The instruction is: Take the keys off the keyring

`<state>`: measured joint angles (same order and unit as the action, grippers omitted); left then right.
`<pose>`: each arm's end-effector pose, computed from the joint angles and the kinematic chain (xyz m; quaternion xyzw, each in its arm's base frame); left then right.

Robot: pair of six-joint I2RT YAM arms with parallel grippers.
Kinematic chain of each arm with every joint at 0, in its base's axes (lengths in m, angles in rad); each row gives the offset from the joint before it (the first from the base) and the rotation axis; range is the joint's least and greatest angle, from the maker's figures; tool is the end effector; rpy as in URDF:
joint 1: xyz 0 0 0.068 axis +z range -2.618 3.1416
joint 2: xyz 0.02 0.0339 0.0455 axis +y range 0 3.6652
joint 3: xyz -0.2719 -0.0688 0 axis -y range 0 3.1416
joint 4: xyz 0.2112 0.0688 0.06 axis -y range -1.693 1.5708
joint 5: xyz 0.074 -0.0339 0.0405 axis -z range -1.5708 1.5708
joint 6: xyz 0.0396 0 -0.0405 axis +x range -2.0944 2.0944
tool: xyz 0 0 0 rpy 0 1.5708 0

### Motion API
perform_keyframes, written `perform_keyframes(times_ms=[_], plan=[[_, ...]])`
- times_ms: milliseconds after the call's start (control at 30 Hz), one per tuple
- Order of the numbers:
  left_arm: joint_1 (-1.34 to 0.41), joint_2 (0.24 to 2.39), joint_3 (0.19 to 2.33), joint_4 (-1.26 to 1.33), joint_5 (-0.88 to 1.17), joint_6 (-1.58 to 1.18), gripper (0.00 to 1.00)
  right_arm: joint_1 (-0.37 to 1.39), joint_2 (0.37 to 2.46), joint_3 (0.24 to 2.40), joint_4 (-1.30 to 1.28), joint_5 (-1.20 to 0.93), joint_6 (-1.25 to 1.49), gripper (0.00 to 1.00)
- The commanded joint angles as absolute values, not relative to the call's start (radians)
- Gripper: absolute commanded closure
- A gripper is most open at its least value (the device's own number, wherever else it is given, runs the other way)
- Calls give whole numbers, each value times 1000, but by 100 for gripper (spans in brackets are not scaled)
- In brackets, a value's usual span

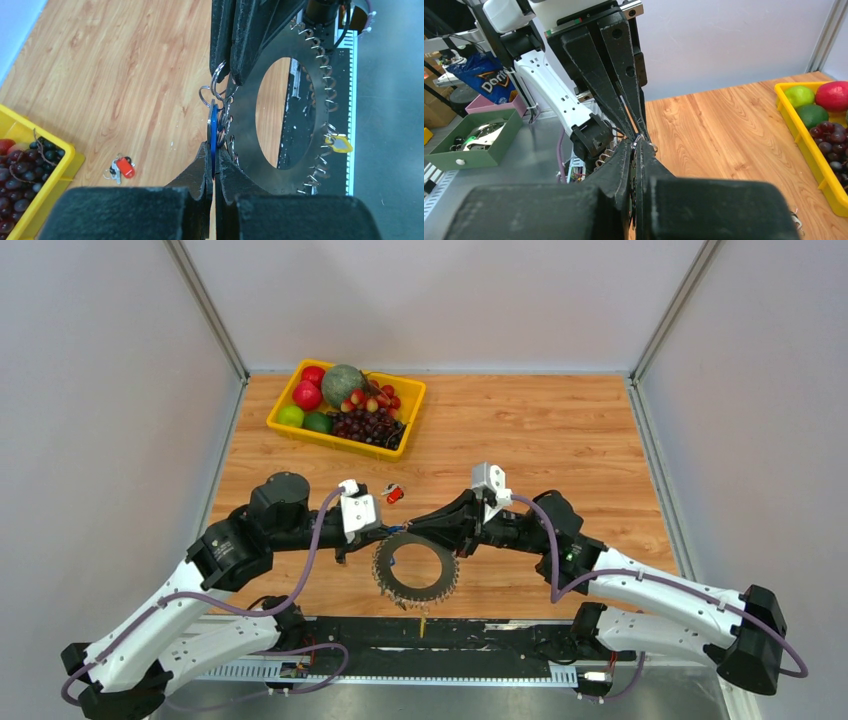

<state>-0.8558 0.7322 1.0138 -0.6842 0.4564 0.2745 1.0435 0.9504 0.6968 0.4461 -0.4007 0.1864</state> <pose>0.0555 -0.0906 0.3687 0.5405 0.6194 -0.3347 0.4605 0.0822 0.1718 0.3610 -0.3987 0.5030 0.5397 0.5448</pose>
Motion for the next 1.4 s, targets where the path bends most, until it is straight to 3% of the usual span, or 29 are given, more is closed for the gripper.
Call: perform_keyframes(times_ms=[0,167,533,1000,1233,1267,1367], plan=[[-879,754,1019,-610,563,248,100,1047,978,772,531,-247,216,100],[-880,753,1027,-605,545,254,100,1051,1002,799,473,-158,225,100],[-880,734,1078,-693,294,281,100,1051,1020,836,256,-81,121,100],[-880,769,1088,-702,266,257,100,1050,1111,856,130,58,217,100],[-881,759,1094,-700,168,222,100,1041,1098,840,120,-26,228,100],[-879,756,1103,-699,165,222,100,1041,1092,833,120,-37,207,100],[-880,755,1125,-697,180,218,100,1041,1068,799,120,-72,135,86]])
